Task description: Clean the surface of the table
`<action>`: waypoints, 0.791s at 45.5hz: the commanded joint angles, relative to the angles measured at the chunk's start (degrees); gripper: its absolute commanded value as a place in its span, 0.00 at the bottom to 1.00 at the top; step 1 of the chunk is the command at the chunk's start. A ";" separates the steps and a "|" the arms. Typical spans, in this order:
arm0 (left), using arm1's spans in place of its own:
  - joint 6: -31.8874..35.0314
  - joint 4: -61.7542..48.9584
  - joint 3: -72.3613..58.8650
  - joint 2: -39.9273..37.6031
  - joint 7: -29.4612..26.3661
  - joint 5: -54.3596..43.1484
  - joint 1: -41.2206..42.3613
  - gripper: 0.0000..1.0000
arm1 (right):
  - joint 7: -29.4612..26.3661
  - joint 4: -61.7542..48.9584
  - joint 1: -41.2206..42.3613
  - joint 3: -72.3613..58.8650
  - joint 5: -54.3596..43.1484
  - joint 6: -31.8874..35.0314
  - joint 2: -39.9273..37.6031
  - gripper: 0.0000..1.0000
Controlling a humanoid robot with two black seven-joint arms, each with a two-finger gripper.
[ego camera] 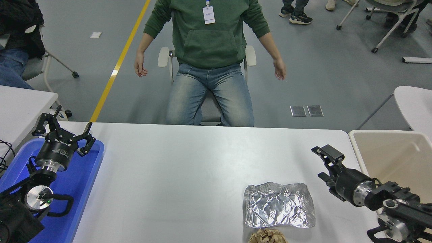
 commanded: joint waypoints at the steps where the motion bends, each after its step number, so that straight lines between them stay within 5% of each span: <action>1: 0.00 0.00 0.00 0.00 0.00 0.00 0.00 1.00 | -0.25 1.15 0.21 -2.42 -17.19 3.62 -7.55 0.99; 12: 0.00 0.00 0.00 0.00 0.00 0.00 0.00 1.00 | -0.16 3.35 1.44 -7.24 -30.55 8.10 -7.99 0.99; 36: 0.00 0.00 0.00 0.00 0.00 0.00 0.00 1.00 | -0.08 -2.97 5.22 -15.42 -37.07 9.42 2.90 0.99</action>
